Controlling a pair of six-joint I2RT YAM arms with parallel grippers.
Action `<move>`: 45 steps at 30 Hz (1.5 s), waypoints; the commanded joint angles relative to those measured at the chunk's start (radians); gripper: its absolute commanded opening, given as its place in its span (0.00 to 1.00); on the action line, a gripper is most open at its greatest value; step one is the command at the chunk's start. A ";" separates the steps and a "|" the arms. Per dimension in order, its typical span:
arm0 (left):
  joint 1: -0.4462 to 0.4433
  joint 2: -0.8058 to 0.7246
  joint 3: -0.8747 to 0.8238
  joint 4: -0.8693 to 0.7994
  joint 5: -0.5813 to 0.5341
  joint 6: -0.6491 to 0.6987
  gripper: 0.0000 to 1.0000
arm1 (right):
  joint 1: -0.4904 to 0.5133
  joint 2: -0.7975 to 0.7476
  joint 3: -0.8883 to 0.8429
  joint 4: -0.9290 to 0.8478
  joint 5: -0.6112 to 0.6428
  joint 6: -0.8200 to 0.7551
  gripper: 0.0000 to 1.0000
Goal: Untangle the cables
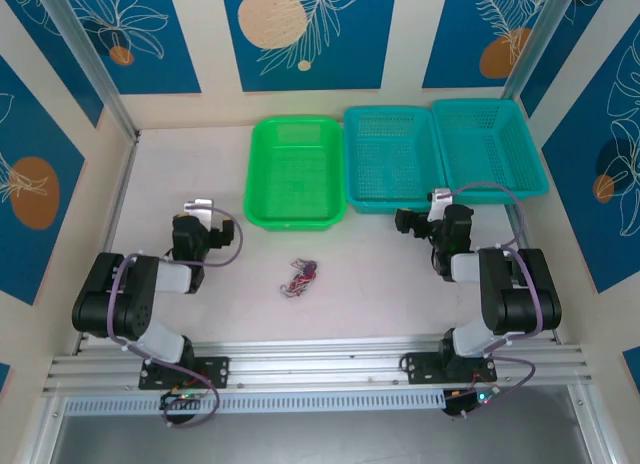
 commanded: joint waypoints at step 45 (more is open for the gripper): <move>-0.352 -0.523 0.206 -0.843 0.374 -0.796 0.83 | 0.386 -0.518 0.337 -1.066 -0.234 0.508 0.93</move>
